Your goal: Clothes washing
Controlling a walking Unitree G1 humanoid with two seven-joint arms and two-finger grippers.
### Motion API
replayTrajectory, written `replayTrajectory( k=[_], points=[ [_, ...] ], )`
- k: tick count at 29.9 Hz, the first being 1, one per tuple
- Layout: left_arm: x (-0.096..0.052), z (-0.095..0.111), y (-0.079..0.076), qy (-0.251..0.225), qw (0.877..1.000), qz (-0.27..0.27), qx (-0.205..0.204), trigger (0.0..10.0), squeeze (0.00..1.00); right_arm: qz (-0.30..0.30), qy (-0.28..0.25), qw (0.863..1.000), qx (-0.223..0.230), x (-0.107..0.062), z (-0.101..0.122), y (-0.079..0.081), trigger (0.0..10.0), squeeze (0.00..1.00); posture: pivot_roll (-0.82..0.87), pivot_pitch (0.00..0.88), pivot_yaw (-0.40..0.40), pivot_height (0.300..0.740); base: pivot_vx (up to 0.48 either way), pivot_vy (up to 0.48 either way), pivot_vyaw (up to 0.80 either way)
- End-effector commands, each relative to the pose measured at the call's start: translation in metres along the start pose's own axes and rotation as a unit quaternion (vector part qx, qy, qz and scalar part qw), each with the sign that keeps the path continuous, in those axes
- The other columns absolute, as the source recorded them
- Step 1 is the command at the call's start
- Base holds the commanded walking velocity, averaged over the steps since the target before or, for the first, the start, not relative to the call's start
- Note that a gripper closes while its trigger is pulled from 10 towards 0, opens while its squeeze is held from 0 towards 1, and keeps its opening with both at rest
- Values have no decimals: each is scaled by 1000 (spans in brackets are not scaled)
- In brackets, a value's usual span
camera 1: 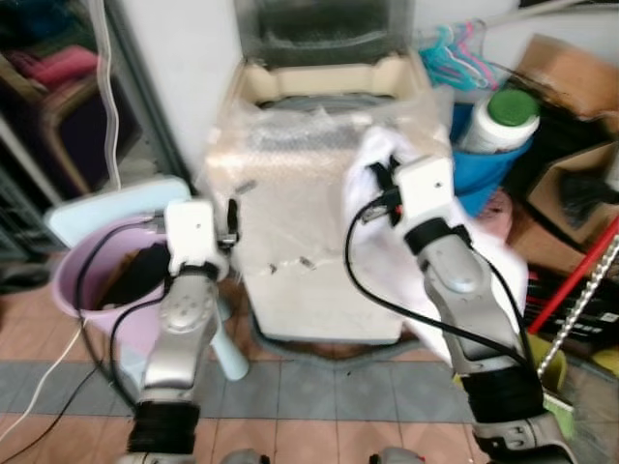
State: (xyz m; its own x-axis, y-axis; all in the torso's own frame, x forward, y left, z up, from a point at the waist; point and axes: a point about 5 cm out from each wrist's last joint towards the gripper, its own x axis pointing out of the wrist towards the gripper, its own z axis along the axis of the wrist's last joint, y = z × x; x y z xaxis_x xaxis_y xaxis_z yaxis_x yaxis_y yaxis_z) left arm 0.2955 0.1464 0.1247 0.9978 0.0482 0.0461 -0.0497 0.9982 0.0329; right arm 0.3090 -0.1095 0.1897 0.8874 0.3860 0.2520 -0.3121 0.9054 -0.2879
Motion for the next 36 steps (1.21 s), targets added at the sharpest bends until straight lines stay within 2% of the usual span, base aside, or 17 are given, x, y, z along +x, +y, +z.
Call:
replayTrajectory(
  k=[1, 14, 16, 20, 23, 24, 26, 29, 31, 32, 34, 35, 36],
  points=[
    [0, 2, 4, -2, 1000, 6, 9, 10000, 0, 5, -27, 1000, 8, 4, 12, 2, 10000, 0, -74, 0, 77, 740, 375, 300, 531],
    [-1, -1, 2, 6, 1000, -4, 8, 10000, 0, -29, -22, 999, -8, 10, 11, -14, 10000, 0, -70, 0, 68, 740, 392, 258, 0],
    [2, 1, -1, 3, 1000, -6, 5, 10000, 0, -41, -37, 998, -20, 19, 20, -25, 10000, 0, -74, 0, 72, 740, 433, 0, 0],
    [4, 2, -6, 0, 1000, -12, 3, 10000, 0, -48, -53, 997, -35, 29, 29, -35, 10000, 0, -73, 0, 73, 740, 439, 0, 0],
    [4, 2, -10, -3, 1000, -22, 6, 10000, 0, -65, -66, 995, -47, 42, 39, -47, 10000, 0, -72, 0, 75, 740, 480, 0, 0],
    [3, 1, -11, 0, 1000, -24, 5, 10000, 0, -81, -70, 993, -54, 51, 45, -58, 10000, 0, -72, 0, 75, 740, 480, 0, 0],
    [3, 0, -12, 1, 1000, -25, 5, 10000, 0, -88, -71, 992, -55, 56, 49, -63, 10000, 0, -72, 0, 75, 740, 480, 0, 0],
    [2, 0, -11, 2, 1000, -27, 5, 10000, 0, -114, -92, 987, -71, 74, 70, -83, 10000, 0, -68, 0, 75, 740, 480, 0, 0],
    [3, 0, -12, 2, 1000, -27, 5, 10000, 0, -141, -115, 980, -84, 88, 96, -104, 10000, 0, -62, 0, 72, 740, 480, 0, 0],
    [3, 0, -12, 2, 1000, -27, 5, 10000, 0, -141, -115, 980, -84, 88, 96, -104, 10000, 0, -62, 0, 72, 740, 480, 0, 0],
    [4, 1, -14, 1, 1000, -27, 3, 10000, 0, -172, -166, 964, -116, 99, 143, -130, 10000, 0, -61, 0, 68, 740, 437, 0, 0],
    [4, 1, -14, 1, 1000, -27, 3, 10000, 0, -172, -166, 964, -116, 99, 143, -130, 10000, 0, -61, 0, 68, 740, 394, 0, 0],
    [4, 1, -15, 3, 1000, -27, 3, 10000, 0, -195, -197, 952, -127, 101, 171, -143, 10000, 0, -64, 0, 63, 740, 0, 0, 0]
  ],
)
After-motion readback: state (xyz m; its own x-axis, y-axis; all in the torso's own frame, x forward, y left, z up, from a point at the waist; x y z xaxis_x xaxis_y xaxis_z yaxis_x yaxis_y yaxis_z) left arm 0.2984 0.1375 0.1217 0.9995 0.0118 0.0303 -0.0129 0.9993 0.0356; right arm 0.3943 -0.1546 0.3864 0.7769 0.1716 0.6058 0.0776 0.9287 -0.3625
